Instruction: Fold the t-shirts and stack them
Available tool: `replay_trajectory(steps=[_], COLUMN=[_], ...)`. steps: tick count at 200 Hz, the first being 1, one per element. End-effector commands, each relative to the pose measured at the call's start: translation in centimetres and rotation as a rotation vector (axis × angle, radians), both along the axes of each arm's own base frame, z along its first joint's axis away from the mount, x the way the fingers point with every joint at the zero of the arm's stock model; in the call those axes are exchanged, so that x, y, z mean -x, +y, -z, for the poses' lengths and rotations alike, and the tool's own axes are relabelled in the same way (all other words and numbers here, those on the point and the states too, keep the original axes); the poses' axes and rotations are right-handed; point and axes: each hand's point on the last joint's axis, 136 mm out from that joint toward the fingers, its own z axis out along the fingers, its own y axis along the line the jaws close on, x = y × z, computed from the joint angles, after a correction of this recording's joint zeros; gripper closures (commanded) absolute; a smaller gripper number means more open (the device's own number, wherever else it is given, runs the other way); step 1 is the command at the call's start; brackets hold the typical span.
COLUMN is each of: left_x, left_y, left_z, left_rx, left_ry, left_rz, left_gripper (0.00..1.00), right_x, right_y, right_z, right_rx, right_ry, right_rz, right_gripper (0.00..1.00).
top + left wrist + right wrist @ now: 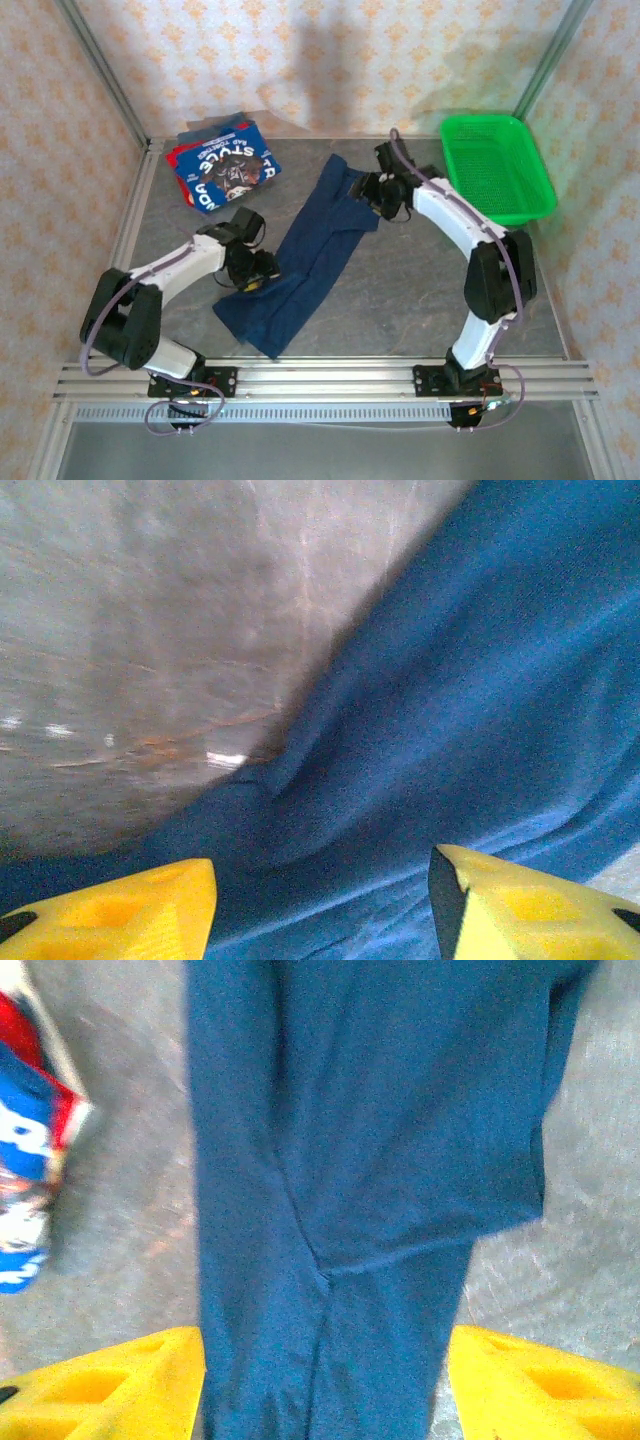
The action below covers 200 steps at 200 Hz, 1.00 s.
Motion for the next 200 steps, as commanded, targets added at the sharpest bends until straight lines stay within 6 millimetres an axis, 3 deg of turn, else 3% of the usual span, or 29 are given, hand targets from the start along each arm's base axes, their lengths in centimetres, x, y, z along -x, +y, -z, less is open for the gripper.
replay_trajectory(steps=[1,27,61,116,169,200], left_x=[0.4,0.6,1.7,3.8,6.3,5.8], left_y=[3.6,4.1,3.7,3.1,2.2,0.0], left_z=[-1.4,-0.9,1.1,4.5,7.7,8.0], left_rx=[-0.099,-0.078,-0.019,0.037,0.048,0.059], left_ry=[-0.004,0.007,0.038,0.122,0.226,0.228], left_rz=[-0.011,0.012,-0.006,-0.044,-0.054,-0.053], left_gripper=[0.4,0.43,0.55,0.66,0.69,0.69], right_x=[-0.8,-1.3,-1.8,-4.0,-9.2,-13.7], right_y=[0.7,0.6,0.1,-0.2,-1.2,-0.5], right_z=[1.8,4.9,8.5,12.5,13.3,13.2], right_rx=[0.021,0.049,0.099,0.194,0.235,0.17], right_ry=[-0.016,0.029,0.086,0.13,0.102,0.076], right_rz=[0.069,0.134,0.205,0.249,0.31,0.293], right_gripper=[0.35,0.45,0.65,0.74,0.74,0.73])
